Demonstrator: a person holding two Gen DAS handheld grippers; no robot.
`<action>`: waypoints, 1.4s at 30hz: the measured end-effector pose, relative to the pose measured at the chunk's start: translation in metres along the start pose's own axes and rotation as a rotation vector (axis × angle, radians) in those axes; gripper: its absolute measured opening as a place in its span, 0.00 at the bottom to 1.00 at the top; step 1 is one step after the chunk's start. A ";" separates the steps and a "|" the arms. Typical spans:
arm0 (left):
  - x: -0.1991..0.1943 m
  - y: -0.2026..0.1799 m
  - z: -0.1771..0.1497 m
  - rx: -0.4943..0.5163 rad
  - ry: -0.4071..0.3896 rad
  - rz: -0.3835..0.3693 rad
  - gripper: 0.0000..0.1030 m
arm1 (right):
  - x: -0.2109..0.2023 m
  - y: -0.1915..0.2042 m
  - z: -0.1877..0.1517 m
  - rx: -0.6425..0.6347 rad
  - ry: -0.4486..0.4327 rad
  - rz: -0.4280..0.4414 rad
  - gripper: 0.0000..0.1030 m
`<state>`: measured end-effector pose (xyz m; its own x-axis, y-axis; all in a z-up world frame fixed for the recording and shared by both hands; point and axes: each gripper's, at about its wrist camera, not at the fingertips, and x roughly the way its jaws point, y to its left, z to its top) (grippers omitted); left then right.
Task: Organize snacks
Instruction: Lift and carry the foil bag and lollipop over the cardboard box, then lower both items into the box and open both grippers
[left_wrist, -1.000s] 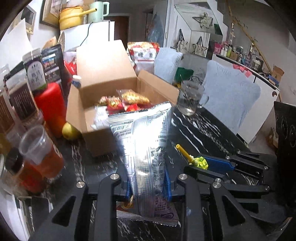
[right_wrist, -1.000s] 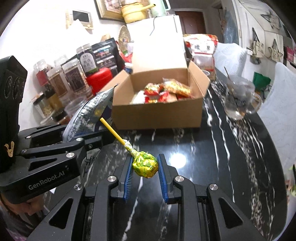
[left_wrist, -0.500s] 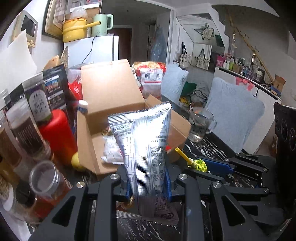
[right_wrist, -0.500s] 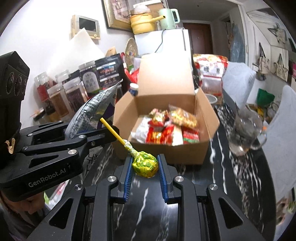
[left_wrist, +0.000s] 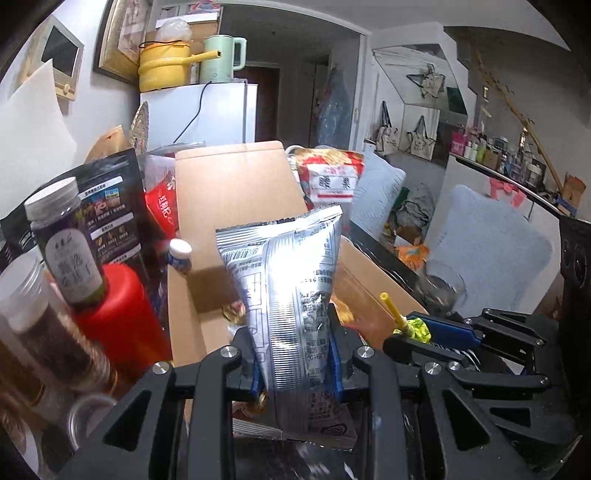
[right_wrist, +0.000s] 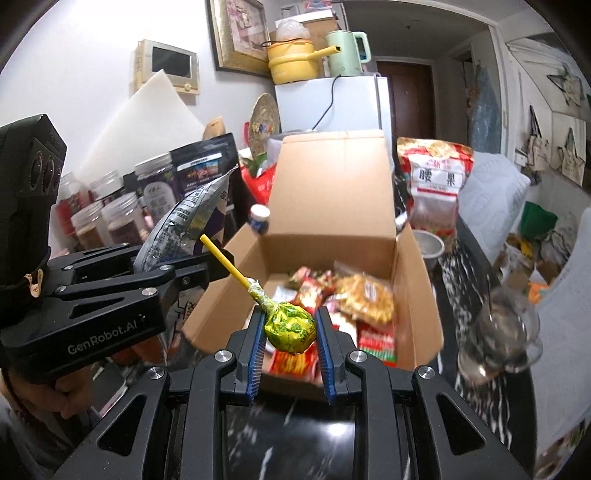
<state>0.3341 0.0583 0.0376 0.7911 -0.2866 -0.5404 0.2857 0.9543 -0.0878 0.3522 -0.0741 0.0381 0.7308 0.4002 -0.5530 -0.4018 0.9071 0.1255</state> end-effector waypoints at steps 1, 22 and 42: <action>0.004 0.002 0.003 -0.002 0.000 0.003 0.26 | 0.003 -0.002 0.003 -0.001 -0.002 0.000 0.25; 0.092 0.034 0.035 -0.064 0.035 0.066 0.26 | 0.091 -0.048 0.043 0.022 0.027 0.003 0.25; 0.162 0.044 0.009 -0.100 0.298 0.112 0.26 | 0.147 -0.062 0.021 0.056 0.213 -0.033 0.25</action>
<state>0.4798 0.0534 -0.0467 0.6174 -0.1556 -0.7711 0.1397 0.9863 -0.0872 0.4958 -0.0684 -0.0340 0.6075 0.3392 -0.7182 -0.3444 0.9273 0.1466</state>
